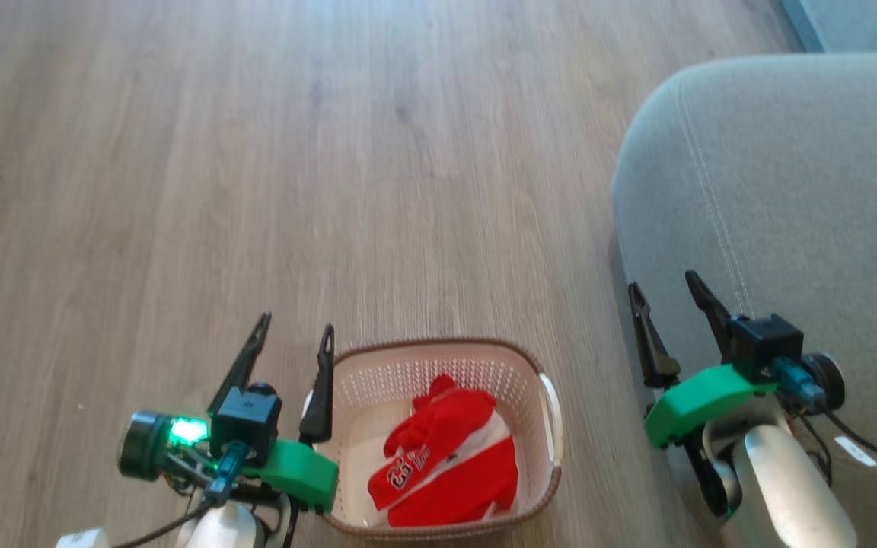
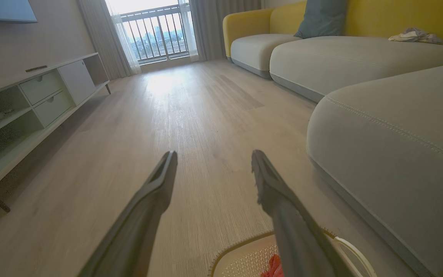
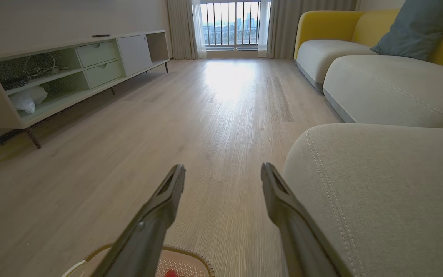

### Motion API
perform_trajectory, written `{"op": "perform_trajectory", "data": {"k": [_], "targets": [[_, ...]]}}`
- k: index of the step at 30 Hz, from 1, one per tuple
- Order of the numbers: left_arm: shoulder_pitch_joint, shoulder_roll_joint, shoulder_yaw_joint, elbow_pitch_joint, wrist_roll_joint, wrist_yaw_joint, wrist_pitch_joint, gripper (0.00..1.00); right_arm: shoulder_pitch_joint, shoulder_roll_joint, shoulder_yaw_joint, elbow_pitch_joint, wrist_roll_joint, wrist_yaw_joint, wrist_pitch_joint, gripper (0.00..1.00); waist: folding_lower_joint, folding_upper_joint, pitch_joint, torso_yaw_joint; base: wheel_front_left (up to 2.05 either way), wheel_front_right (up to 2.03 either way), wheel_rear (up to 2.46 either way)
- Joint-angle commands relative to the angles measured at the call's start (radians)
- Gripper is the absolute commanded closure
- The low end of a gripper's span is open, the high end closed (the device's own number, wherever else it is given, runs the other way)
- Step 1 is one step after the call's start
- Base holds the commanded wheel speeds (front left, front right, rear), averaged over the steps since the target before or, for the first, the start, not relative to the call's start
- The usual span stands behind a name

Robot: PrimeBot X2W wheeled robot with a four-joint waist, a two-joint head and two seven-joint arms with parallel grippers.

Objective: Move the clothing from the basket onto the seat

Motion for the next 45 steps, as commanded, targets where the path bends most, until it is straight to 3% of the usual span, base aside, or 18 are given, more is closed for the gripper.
{"op": "perform_trajectory", "data": {"k": [1, 9, 14, 16, 25, 40, 45], "targets": [[-0.04, -0.003, 0.034, 0.001, -0.007, -0.01, -0.012, 0.0, -0.066, -0.009, 0.019, -0.034, -0.011, 0.0, -0.013, 0.0, 0.0, 0.0, 0.036, -0.021, 0.0, 0.0, 0.0], [-0.132, -0.016, 0.037, 0.152, -0.02, -0.084, -0.012, 0.0, -0.105, -0.009, 0.001, -0.076, -0.05, 0.0, -0.013, 0.0, 0.0, 0.0, 0.215, -0.078, 0.0, 0.0, 0.0], [-0.224, -0.026, 0.034, 0.35, -0.1, -0.212, -0.012, 0.0, -0.119, -0.009, -0.009, -0.118, -0.067, 0.0, -0.013, 0.0, 0.0, 0.0, 0.338, -0.112, 0.0, 0.0, 0.0], [-0.275, -0.027, 0.025, 0.394, -0.089, -0.234, -0.012, 0.0, -0.122, -0.009, -0.019, -0.143, -0.069, 0.0, -0.013, 0.0, 0.0, 0.0, 0.387, -0.123, 0.0, 0.0, 0.0], [-0.453, -0.004, -0.05, 0.592, -0.026, -0.276, -0.012, 0.0, -0.13, -0.009, -0.014, -0.229, -0.06, 0.0, -0.013, 0.0, 0.0, 0.0, 0.562, -0.169, 0.0, 0.0, 0.0], [-0.726, 0.046, -0.206, 0.965, 0.008, -0.288, -0.012, 0.0, -0.14, -0.009, 0.083, -0.317, 0.023, 0.0, -0.013, 0.0, 0.0, 0.0, 0.771, -0.305, 0.0, 0.0, 0.0], [-0.815, 0.043, -0.243, 1.082, -0.005, -0.288, 0.003, 0.0, -0.133, -0.009, 0.089, -0.346, 0.036, 0.0, -0.013, 0.0, 0.0, 0.0, 0.816, -0.316, 0.0, 0.0, 0.0]]}}
